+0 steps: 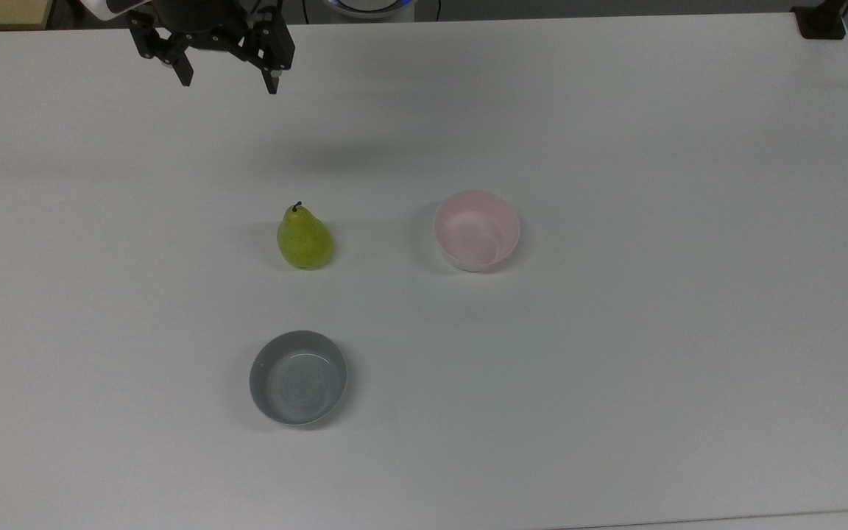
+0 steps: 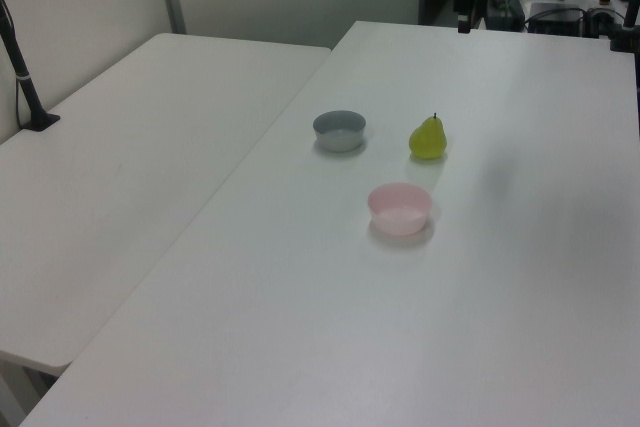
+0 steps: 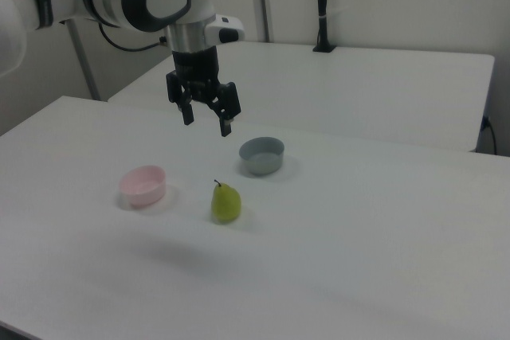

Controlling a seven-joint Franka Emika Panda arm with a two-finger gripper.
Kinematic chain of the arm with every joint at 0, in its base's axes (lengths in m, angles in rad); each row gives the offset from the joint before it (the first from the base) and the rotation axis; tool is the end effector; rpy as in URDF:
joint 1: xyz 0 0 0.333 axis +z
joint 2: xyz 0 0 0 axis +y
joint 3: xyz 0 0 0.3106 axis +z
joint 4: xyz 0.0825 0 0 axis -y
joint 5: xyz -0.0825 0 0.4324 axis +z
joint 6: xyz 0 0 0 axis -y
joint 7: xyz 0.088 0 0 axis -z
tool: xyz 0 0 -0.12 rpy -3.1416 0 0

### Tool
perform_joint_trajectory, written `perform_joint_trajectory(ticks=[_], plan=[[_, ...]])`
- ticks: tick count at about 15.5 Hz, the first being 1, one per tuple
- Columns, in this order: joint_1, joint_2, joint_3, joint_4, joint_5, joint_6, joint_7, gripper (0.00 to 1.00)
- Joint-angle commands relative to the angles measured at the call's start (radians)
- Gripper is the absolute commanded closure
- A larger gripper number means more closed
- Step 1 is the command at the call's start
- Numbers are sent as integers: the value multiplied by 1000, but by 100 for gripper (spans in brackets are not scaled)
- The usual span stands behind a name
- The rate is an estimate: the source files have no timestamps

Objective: Place the pear in the bowl
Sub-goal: 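Move the open gripper down over the yellow-green pear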

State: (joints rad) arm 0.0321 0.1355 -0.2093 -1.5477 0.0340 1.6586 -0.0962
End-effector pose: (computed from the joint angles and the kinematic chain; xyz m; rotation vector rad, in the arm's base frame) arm 0.6388 -0.1033 0.5427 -3.1301 0.1296 0.0323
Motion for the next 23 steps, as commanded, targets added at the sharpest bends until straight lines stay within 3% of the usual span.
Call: perform_joint_trajectory(ticks=[1, 12, 17, 23], plan=[[3, -39, -13, -29, 20, 15, -40, 0], [14, -11, -13, -28, 17, 41, -43, 0], [32, 68, -13, -35, 9, 130, -45, 0], [84, 177, -15, -83, -66, 223, -112, 0]])
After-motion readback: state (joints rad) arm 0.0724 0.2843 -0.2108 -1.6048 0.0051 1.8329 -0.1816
